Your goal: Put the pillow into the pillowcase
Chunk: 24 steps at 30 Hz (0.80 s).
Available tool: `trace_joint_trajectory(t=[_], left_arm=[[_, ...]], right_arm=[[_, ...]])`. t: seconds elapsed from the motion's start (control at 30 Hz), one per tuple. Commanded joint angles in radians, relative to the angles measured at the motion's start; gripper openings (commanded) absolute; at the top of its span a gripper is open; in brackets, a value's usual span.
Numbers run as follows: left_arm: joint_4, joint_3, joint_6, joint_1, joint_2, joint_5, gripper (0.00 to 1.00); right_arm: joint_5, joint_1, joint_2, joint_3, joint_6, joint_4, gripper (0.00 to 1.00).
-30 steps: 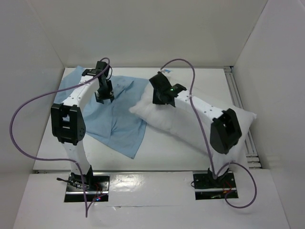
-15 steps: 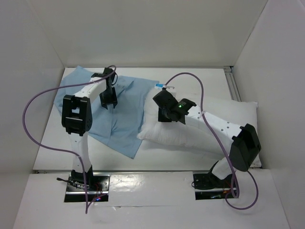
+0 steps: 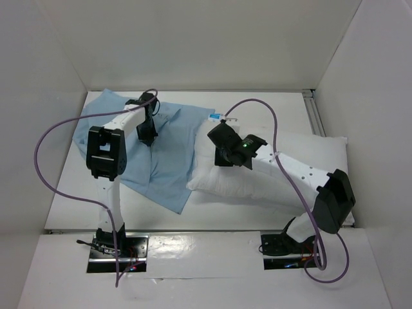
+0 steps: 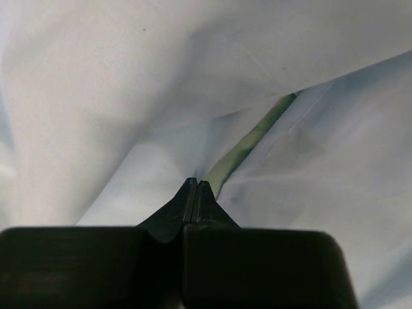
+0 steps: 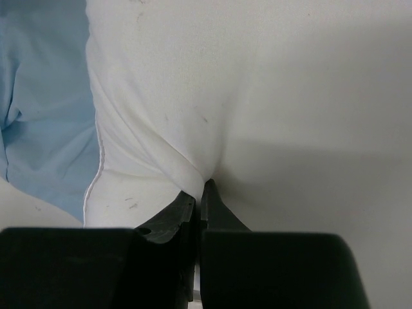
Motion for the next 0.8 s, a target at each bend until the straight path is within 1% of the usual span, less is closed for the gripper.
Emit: trace_joint_trajectory(t=[0.0, 0.13, 0.2, 0.23, 0.27, 0.3, 0.33, 0.37, 0.4, 0.43, 0.47, 0.5, 0.6, 0.67, 0.77], left_arm=[[-0.024, 0.052, -0.011, 0.000, -0.027, 0.005, 0.00], [-0.033, 0.029, 0.010, 0.000, -0.185, 0.049, 0.00], [-0.033, 0.029, 0.039, 0.000, -0.276, 0.084, 0.00], [-0.033, 0.029, 0.050, 0.000, -0.300, 0.129, 0.00], [-0.046, 0.029, 0.050, 0.009, -0.320, 0.144, 0.00], [-0.046, 0.029, 0.062, 0.009, -0.347, 0.159, 0.00], [-0.059, 0.029, 0.063, 0.009, -0.358, 0.190, 0.00], [-0.070, 0.029, 0.073, 0.009, -0.358, 0.204, 0.00], [-0.070, 0.029, 0.073, 0.009, -0.374, 0.218, 0.00], [-0.070, 0.029, 0.073, 0.009, -0.384, 0.232, 0.00], [-0.070, 0.018, 0.073, 0.009, -0.384, 0.255, 0.00], [-0.070, 0.018, 0.073, 0.009, -0.395, 0.255, 0.00], [-0.079, 0.007, 0.073, 0.009, -0.404, 0.264, 0.00], [-0.079, -0.005, 0.073, 0.009, -0.417, 0.264, 0.00], [-0.079, -0.014, 0.073, 0.009, -0.427, 0.264, 0.00]], right_arm=[[0.024, 0.008, -0.048, -0.014, 0.001, -0.094, 0.00], [-0.003, 0.063, -0.066, -0.048, -0.036, -0.103, 0.00], [-0.016, 0.115, -0.077, -0.077, -0.036, -0.115, 0.00], [-0.016, 0.129, -0.086, -0.089, -0.045, -0.115, 0.00], [-0.025, 0.142, -0.086, -0.089, -0.045, -0.115, 0.00], [-0.025, 0.155, -0.073, -0.080, -0.045, -0.127, 0.12], [-0.025, 0.169, -0.072, -0.049, -0.045, -0.147, 0.62], [-0.007, 0.169, -0.060, -0.028, -0.045, -0.160, 0.77], [0.010, 0.169, -0.060, -0.003, -0.045, -0.170, 0.88], [0.039, 0.169, -0.051, 0.023, -0.045, -0.180, 0.94], [0.056, 0.169, -0.051, 0.076, -0.045, -0.190, 0.98], [0.096, 0.169, -0.034, 0.107, -0.027, -0.204, 1.00], [0.179, 0.169, 0.027, 0.250, 0.030, -0.301, 1.00], [0.214, 0.169, 0.122, 0.337, 0.058, -0.372, 1.00], [0.283, 0.169, 0.248, 0.397, 0.086, -0.388, 1.00]])
